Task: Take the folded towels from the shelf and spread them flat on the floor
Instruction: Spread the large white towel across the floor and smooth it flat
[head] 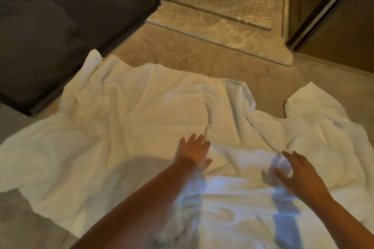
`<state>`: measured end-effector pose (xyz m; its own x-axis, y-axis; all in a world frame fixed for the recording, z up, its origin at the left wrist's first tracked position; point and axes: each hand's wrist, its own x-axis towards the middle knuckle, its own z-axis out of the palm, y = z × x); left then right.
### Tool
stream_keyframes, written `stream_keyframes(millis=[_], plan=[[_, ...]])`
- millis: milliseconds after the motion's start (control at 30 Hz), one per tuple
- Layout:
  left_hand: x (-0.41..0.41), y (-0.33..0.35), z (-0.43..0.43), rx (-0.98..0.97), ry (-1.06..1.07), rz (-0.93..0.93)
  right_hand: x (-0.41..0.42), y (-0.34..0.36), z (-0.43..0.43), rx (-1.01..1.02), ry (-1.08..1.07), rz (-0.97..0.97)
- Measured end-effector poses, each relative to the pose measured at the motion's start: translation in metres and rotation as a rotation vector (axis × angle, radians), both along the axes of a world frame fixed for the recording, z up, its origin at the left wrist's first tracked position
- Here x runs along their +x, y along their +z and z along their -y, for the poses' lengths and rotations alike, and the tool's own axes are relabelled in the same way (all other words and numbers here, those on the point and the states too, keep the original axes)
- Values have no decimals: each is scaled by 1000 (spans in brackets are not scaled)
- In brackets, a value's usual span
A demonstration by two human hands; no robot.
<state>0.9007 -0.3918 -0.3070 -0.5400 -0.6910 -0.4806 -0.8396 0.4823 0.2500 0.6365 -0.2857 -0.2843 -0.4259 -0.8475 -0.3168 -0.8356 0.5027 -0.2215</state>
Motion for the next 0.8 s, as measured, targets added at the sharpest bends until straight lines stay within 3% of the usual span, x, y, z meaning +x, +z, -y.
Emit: stream_keyframes(millis=[267,467,633,800], plan=[[-81,17,-22,-211,-23,43,-84,29,-61,171,108,-37],[-174,30,-35,-342,-261,1,-181,21,-124,206,24,-7],[-233,36,-53,-258,-334,113,-240,-10,-161,235,3,17],[-272,25,-78,-151,-199,148,-254,-34,-175,226,69,17]])
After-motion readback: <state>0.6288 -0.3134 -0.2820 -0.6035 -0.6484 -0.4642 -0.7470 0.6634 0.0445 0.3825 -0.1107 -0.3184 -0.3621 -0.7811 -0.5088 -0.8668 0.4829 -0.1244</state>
